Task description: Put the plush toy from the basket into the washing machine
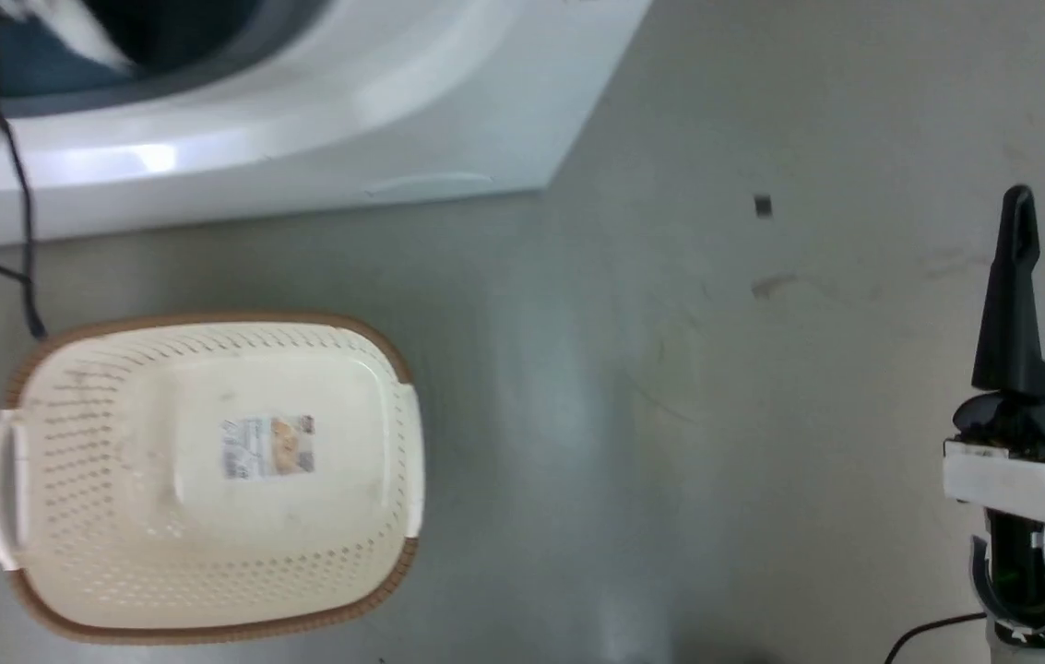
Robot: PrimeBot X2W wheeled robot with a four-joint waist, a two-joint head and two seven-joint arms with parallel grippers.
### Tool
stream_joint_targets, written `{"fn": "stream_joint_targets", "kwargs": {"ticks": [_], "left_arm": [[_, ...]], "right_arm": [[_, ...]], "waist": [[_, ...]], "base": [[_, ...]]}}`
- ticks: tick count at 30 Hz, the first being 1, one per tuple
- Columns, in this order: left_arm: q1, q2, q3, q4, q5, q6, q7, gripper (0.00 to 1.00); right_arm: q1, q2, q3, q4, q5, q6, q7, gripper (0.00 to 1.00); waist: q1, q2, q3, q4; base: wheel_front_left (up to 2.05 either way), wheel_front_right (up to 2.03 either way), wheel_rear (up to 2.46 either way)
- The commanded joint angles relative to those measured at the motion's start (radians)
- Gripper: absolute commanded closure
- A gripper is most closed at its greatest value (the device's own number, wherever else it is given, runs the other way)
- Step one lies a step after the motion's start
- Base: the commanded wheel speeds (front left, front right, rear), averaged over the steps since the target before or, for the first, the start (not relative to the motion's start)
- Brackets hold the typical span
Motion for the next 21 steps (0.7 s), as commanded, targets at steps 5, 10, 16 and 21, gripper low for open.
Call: {"fn": "stream_joint_targets", "kwargs": {"ticks": [5,10,16,21], "left_arm": [[-0.166,0.028,0.016,0.062,0.007,0.008,-0.005,1.0],[-0.248,0.041,0.017,0.076,0.021,0.018,-0.007,1.0],[-0.237,0.03,0.031,0.076,0.019,0.025,-0.007,0.0],[-0.154,0.003,0.039,0.072,0.019,0.025,-0.007,0.0]], "right_arm": [[-0.042,-0.001,-0.008,-0.013,0.018,0.001,-0.004,0.0],[-0.057,-0.001,-0.015,-0.016,0.02,0.001,-0.004,0.0],[-0.062,-0.001,-0.017,-0.008,0.018,0.001,-0.004,0.0],[-0.059,-0.001,-0.007,-0.001,0.006,0.001,-0.004,0.0]], "waist": [[-0.0002,-0.0001,0.148,-0.077],[-0.0002,-0.0001,0.19,-0.08],[-0.0002,-0.0001,0.19,-0.065],[-0.0002,-0.0001,0.137,-0.038]], "base": [[0.0,0.0,0.0],[0.0,0.0,0.0],[0.0,0.0,0.0],[0.0,0.0,0.0]]}}
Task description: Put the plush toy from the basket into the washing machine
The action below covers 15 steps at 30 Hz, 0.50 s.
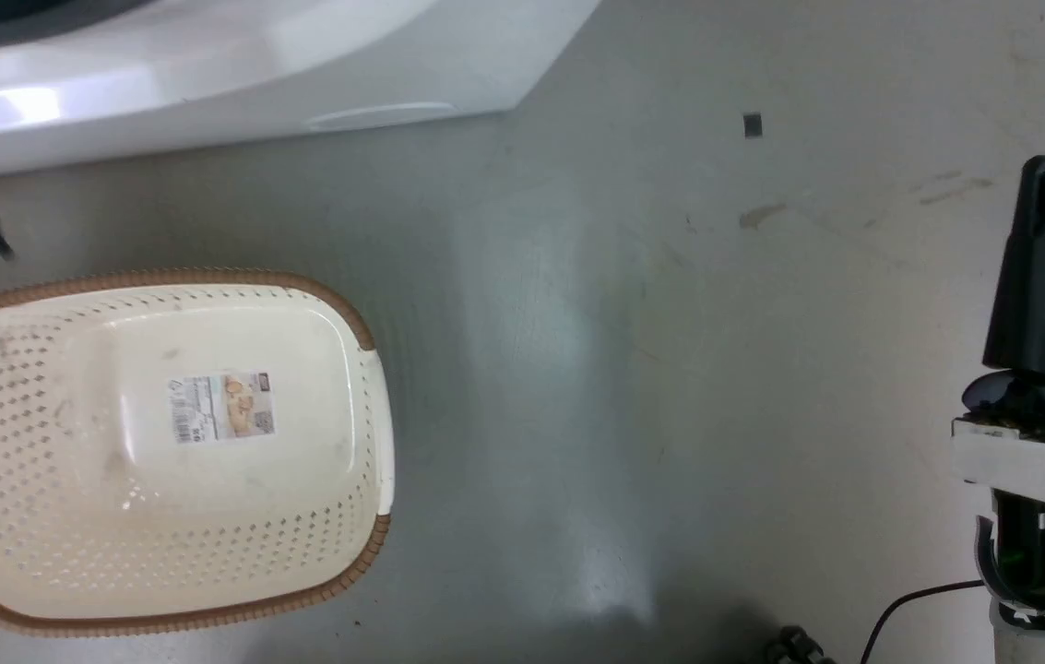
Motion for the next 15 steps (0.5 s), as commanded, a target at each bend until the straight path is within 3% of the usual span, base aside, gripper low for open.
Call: {"fn": "stream_joint_targets", "kwargs": {"ticks": [1,9,15], "left_arm": [[0.062,-0.017,0.008,0.0,-0.005,-0.001,-0.005,0.0],[0.346,-0.078,0.065,-0.172,0.006,0.028,-0.005,0.0],[0.606,-0.165,0.11,-0.356,0.034,0.04,-0.005,0.0]], "right_arm": [[-0.011,-0.001,0.005,0.004,-0.007,0.001,-0.004,0.0],[0.031,-0.001,0.005,0.039,-0.052,0.001,-0.004,0.0],[0.092,-0.001,-0.022,0.066,-0.089,0.001,-0.004,0.0]], "waist": [[-0.0002,0.0,-0.043,0.022],[-0.0002,0.0,-0.212,0.076],[-0.0002,0.0,-0.352,0.139]], "base": [[0.0,0.0,0.0],[0.0,0.0,0.0],[0.0,0.0,0.0]]}}
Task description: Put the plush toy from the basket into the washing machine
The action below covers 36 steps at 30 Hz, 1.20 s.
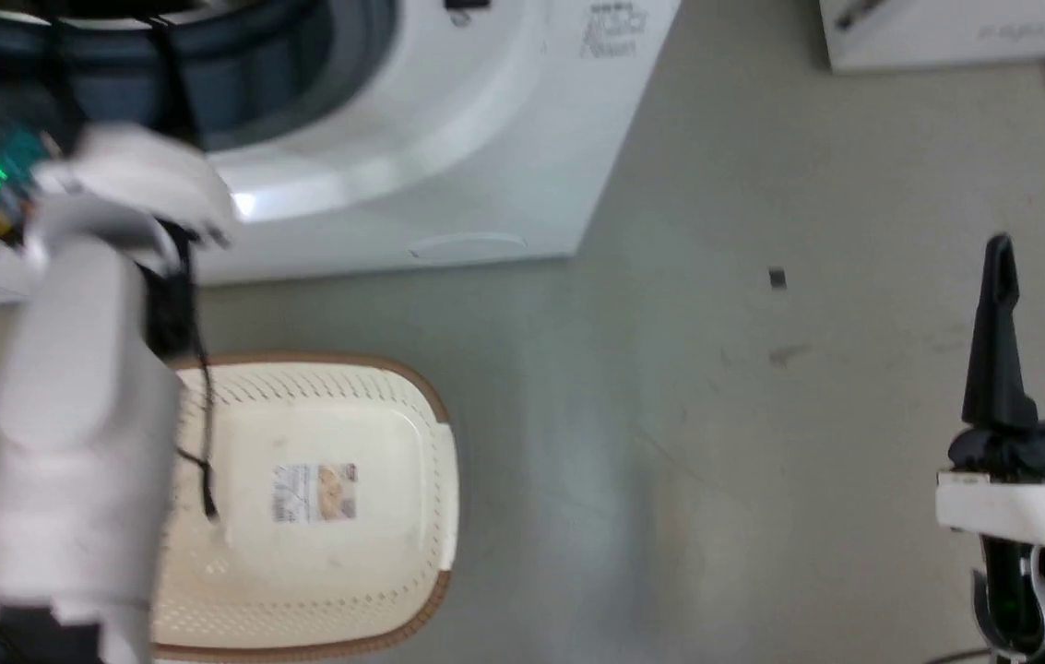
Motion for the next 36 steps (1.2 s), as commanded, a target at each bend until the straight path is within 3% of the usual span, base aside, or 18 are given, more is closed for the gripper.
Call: {"fn": "stream_joint_targets", "kwargs": {"ticks": [1,7,19,28,34,35,36], "left_arm": [[0.083,-0.036,0.02,-0.073,0.015,0.013,-0.005,0.0],[0.328,-0.082,0.003,-0.241,0.115,0.026,-0.005,0.0],[0.742,-0.137,0.047,-0.437,0.154,0.033,-0.005,0.0],[0.936,-0.166,0.061,-0.583,0.175,0.009,-0.005,0.0],[0.992,-0.181,0.061,-0.61,0.181,-0.016,-0.005,0.0],[0.985,-0.178,0.063,-0.607,0.178,-0.016,0.0,1.0],[0.985,-0.178,0.062,-0.606,0.177,-0.017,0.001,1.0]], "right_arm": [[0.032,-0.001,-0.011,0.01,-0.016,0.001,-0.004,0.0],[0.111,-0.001,-0.01,0.034,-0.046,0.001,-0.004,0.0],[0.265,-0.001,-0.003,0.077,-0.058,0.001,-0.004,0.0],[0.335,-0.001,-0.002,0.082,-0.07,0.001,-0.004,0.0],[0.359,-0.001,-0.003,0.091,-0.073,0.001,-0.004,0.0],[0.346,0.0,-0.002,0.088,-0.065,0.0,0.0,1.0],[0.345,0.0,-0.002,0.088,-0.065,0.0,0.001,1.0]], "waist": [[0.0,0.0,-0.118,0.075],[0.0,0.0,-0.266,0.116],[0.0,0.0,-0.497,0.153],[0.0,0.0,-0.56,0.167],[0.0,0.0,-0.585,0.163],[0.0,0.0,-0.585,0.164],[0.0,0.0,-0.585,0.164]], "base": [[0.0,0.0,0.0],[0.0,0.0,0.0],[0.0,0.0,0.0],[0.0,0.0,0.0],[0.0,0.0,0.0],[0.0,0.0,0.0],[0.0,0.0,0.0]]}}
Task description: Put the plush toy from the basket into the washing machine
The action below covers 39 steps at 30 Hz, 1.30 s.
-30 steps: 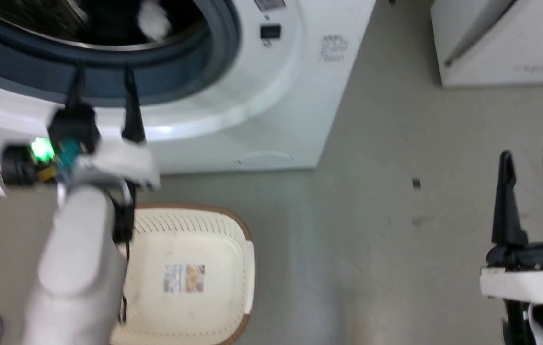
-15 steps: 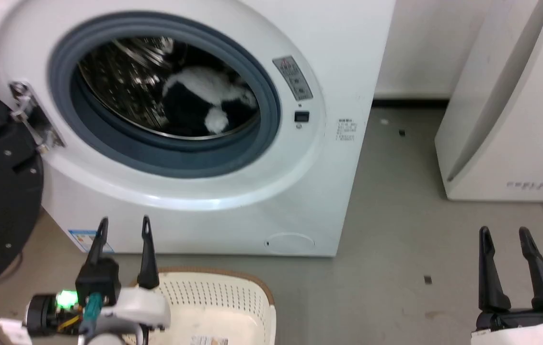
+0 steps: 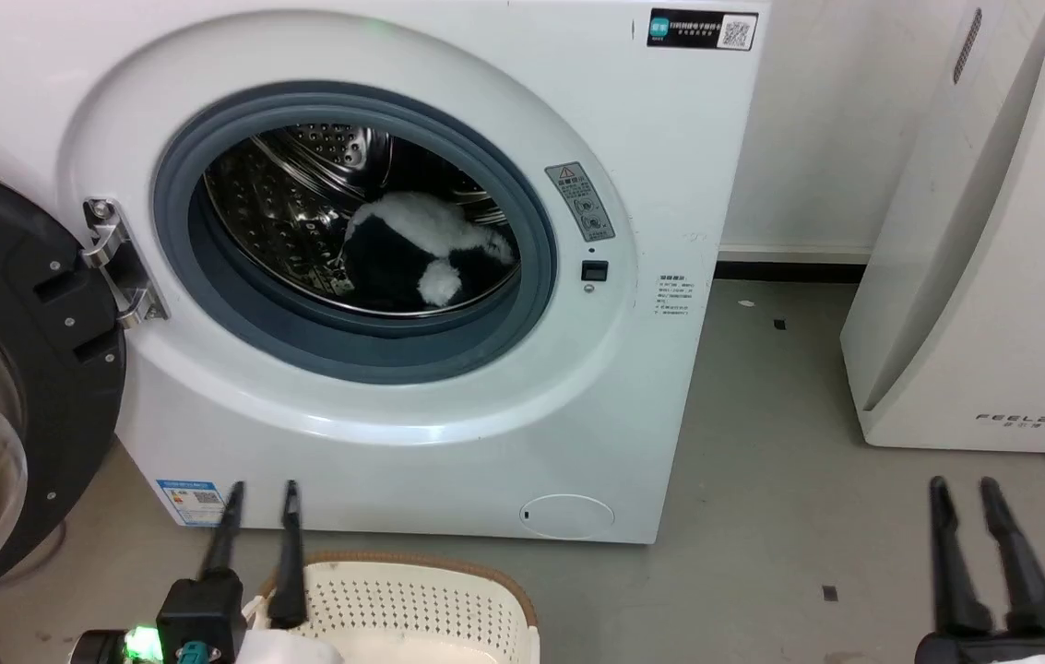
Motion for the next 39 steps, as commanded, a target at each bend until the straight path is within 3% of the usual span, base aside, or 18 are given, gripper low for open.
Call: {"fn": "stream_joint_targets", "kwargs": {"ticks": [1,39], "left_arm": [[0.0,0.0,0.0,0.0,0.0,0.0,0.0,1.0],[-0.015,-0.016,0.018,-0.027,0.016,-0.034,0.077,1.0]], "right_arm": [[-0.001,0.0,0.001,0.0,0.0,0.0,0.0,1.0],[-0.042,0.0,0.029,0.019,-0.063,0.0,0.077,1.0]], "waist": [[0.0004,0.0,0.0,0.0],[0.0004,0.0,0.018,-0.016]], "base": [[0.0,0.0,0.0],[0.0,0.0,0.0]]}}
